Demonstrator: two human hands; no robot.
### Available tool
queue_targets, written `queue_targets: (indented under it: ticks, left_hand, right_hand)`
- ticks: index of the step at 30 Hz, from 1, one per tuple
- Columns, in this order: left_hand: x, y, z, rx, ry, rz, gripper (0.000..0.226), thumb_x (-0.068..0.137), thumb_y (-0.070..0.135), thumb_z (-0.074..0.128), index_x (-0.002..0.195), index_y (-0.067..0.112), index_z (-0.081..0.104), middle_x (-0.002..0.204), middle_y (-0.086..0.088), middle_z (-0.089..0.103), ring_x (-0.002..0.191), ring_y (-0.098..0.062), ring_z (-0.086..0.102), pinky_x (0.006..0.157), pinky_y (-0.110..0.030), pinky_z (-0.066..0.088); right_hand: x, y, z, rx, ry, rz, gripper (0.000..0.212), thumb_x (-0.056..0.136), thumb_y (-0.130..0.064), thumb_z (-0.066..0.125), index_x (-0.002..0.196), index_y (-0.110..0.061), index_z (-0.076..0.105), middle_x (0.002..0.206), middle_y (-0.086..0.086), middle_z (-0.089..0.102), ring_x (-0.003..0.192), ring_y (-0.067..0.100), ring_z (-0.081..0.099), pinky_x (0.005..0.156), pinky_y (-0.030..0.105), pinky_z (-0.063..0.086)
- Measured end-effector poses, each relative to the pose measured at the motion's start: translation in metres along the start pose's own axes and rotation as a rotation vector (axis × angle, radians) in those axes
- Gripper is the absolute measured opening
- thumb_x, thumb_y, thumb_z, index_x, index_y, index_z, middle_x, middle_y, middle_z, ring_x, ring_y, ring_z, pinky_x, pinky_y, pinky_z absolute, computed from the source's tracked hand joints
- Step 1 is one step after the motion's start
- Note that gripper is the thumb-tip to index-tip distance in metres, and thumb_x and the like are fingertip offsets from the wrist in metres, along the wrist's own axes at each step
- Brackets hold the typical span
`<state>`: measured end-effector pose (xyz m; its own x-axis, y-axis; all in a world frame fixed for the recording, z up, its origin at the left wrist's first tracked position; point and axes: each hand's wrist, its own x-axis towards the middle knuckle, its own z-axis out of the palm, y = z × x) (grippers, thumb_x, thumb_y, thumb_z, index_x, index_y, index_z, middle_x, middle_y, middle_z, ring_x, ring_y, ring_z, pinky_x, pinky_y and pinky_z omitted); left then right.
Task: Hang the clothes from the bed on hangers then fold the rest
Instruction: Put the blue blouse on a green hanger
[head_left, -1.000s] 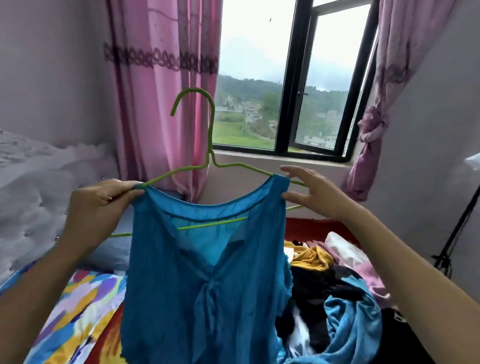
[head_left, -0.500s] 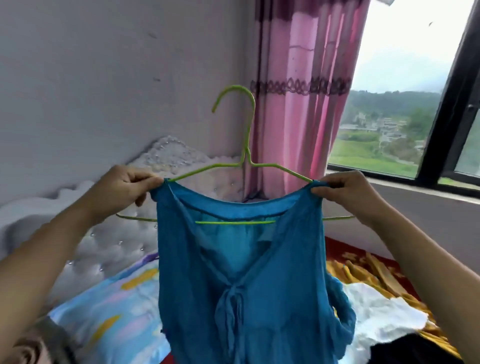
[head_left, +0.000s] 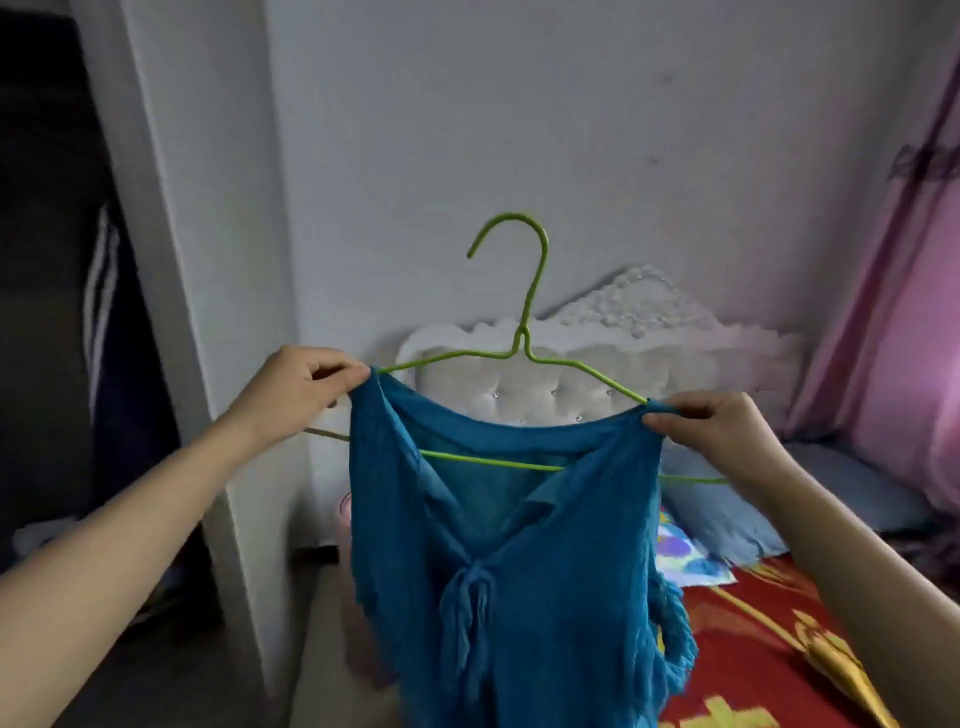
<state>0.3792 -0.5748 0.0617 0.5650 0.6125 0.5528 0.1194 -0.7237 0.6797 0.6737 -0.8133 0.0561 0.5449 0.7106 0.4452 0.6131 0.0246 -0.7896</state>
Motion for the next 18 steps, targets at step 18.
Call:
queue_targets:
  ticks: [18]
  left_hand:
    - [-0.133,-0.062,-0.291,0.497,0.522,-0.147,0.017,0.091,0.013,0.058,0.099,0.020,0.071,0.085,0.008,0.064,0.086,-0.009,0.055,0.074,-0.022,0.037]
  right_hand:
    - [0.029,-0.173,0.292,0.293,-0.367,-0.161,0.023,0.081,-0.005,0.069,0.063,-0.018,0.070,0.067,0.008,0.054,0.061,0.010,0.043,0.050,0.013,0.036]
